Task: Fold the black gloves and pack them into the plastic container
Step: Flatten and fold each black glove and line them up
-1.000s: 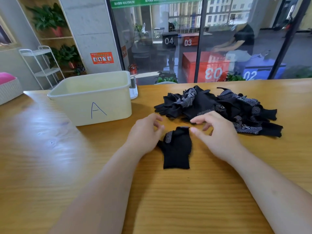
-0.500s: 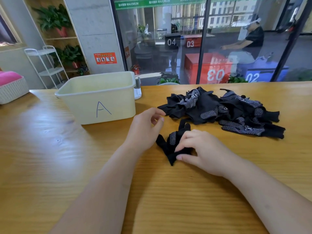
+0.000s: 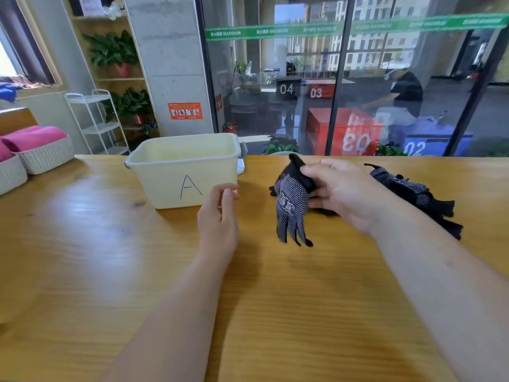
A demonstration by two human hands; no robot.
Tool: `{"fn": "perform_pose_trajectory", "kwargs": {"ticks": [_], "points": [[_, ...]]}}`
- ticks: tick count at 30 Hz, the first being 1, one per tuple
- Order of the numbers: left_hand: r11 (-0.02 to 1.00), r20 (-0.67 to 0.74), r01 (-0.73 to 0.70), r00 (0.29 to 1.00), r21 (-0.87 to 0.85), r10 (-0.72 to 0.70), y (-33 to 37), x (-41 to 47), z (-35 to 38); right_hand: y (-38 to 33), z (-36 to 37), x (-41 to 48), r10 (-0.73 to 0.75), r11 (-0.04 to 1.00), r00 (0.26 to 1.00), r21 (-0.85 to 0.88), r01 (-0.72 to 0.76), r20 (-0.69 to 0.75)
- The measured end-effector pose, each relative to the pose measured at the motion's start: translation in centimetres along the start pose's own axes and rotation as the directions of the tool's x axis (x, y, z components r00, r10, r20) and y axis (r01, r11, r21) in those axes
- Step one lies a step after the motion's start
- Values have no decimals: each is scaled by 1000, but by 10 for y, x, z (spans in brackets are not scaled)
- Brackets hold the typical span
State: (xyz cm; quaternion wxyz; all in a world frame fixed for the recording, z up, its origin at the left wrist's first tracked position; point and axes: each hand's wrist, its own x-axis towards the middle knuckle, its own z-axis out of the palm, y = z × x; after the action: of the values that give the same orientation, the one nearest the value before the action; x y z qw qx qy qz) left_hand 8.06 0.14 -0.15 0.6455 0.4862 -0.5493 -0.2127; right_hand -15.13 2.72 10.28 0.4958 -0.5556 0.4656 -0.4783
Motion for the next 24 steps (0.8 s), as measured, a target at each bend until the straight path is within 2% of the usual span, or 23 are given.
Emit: {"fn": "perform_pose_trajectory", "kwargs": {"ticks": [3, 5, 6, 7, 8, 9, 11, 13, 15, 17, 18, 20, 22, 24], "points": [[1000, -64, -12, 998, 26, 14, -1, 1, -1, -11, 7, 4, -37, 973, 999, 226, 38, -9], [997, -64, -20, 998, 75, 25, -4, 1, -1, 0, 8, 4, 59, 946, 993, 324, -24, -99], [994, -51, -29, 998, 106, 35, -5, 0, 0, 12, 8, 1, 141, 953, 976, 289, -89, -163], [989, -31, -50, 998, 141, 54, -6, -1, 2, 30, 7, -4, 205, 971, 950, 168, -168, -235], [979, -1, -87, 996, 183, 89, -6, -2, 4, 50, 4, -9, 217, 970, 930, -40, -239, -297], [963, 44, -139, 990, 230, 133, -6, -4, 6, 71, 1, -15, 187, 915, 927, -286, -286, -326], [915, 191, -246, 963, 318, 192, -5, -7, 12, 102, -7, -25, 66, 689, 940, -667, -285, -334], [852, 390, -341, 903, 396, 180, -6, -12, 20, 111, -11, -32, -80, 562, 952, -802, -201, -295], [768, 570, -444, 812, 462, 126, -9, -18, 26, 113, -10, -35, -218, 478, 962, -877, -41, -164], [701, 663, -506, 746, 503, 63, -13, -22, 29, 112, -4, -37, -257, 305, 966, -947, 96, 15], [686, 671, -514, 740, 515, 51, -14, -23, 30, 111, -1, -39, -234, 250, 968, -957, 148, 88], [685, 644, -504, 762, 526, 67, -15, -21, 28, 109, 4, -41, -202, 250, 961, -939, 237, 189], [705, 644, -494, 762, 509, 69, -16, -18, 23, 107, 8, -45, -202, 355, 940, -874, 333, 276], [729, 713, -510, 700, 457, 43, -19, -14, 18, 109, 8, -45, -219, 470, 927, -799, 374, 305]]}}
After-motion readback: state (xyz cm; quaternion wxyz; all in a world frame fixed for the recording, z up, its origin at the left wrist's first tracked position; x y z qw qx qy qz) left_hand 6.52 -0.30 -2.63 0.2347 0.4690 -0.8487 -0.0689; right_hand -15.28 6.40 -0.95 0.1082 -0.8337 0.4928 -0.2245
